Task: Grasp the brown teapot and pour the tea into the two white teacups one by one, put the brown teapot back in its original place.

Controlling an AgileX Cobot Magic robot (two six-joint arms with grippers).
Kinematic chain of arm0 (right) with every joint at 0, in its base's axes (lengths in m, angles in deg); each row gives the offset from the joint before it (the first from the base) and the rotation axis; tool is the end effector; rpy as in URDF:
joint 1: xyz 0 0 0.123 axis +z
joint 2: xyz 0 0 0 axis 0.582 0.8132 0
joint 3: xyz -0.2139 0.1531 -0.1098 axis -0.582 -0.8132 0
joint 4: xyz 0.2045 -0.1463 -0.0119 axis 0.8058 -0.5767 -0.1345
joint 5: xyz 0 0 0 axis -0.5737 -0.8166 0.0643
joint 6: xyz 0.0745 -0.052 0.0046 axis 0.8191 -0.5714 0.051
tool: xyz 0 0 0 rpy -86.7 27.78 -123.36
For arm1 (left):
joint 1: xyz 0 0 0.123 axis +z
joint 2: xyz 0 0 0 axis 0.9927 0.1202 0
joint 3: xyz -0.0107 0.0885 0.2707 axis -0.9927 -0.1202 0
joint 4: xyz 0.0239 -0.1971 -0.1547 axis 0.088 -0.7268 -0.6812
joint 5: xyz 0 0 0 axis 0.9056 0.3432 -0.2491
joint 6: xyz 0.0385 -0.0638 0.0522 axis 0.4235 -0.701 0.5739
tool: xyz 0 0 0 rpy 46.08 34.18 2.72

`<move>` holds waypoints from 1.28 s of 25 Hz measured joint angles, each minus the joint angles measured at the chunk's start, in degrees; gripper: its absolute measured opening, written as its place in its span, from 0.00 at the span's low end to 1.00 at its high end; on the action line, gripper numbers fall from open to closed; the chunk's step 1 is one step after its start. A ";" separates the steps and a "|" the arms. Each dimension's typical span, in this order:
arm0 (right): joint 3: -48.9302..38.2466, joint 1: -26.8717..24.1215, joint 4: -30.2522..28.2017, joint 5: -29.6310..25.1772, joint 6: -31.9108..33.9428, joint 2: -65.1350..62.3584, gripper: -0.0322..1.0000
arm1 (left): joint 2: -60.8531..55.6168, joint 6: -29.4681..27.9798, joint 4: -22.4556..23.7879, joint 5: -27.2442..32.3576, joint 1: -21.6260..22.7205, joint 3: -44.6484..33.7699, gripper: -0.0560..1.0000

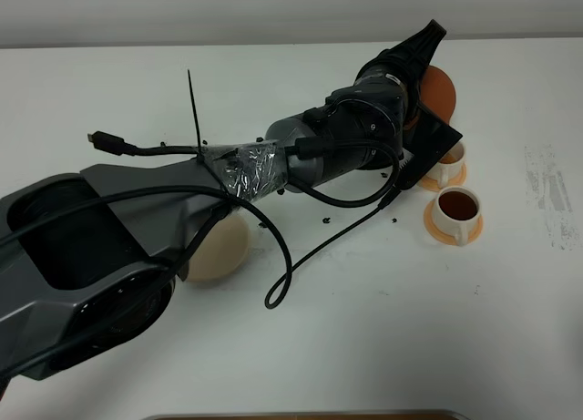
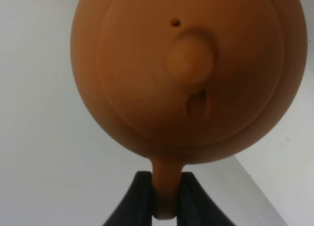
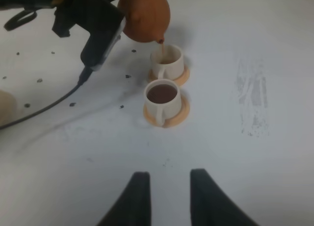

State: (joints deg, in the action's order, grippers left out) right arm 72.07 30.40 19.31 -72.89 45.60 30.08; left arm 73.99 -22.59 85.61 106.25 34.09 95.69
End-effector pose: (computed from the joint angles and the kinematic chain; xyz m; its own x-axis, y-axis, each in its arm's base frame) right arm -0.0071 0.0224 0.2790 -0.4393 -0.0532 -0.8968 -0.1658 0.9859 0.0227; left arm 0.3863 -0.3906 0.1683 0.5552 0.7162 0.4228 0.2106 -0.6128 0.7617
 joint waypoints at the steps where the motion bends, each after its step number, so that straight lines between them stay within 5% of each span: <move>1: 0.00 0.00 0.00 0.00 0.00 0.00 0.25 | 0.35 0.00 0.08 0.00 0.00 0.00 0.17; 32: 0.00 0.00 0.00 0.00 0.00 0.00 0.25 | 0.72 -0.71 8.72 -0.21 0.00 0.00 0.17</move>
State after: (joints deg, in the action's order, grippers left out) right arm 72.07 30.40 19.31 -72.89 45.60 30.08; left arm 74.71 -23.30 94.33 106.04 34.09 95.69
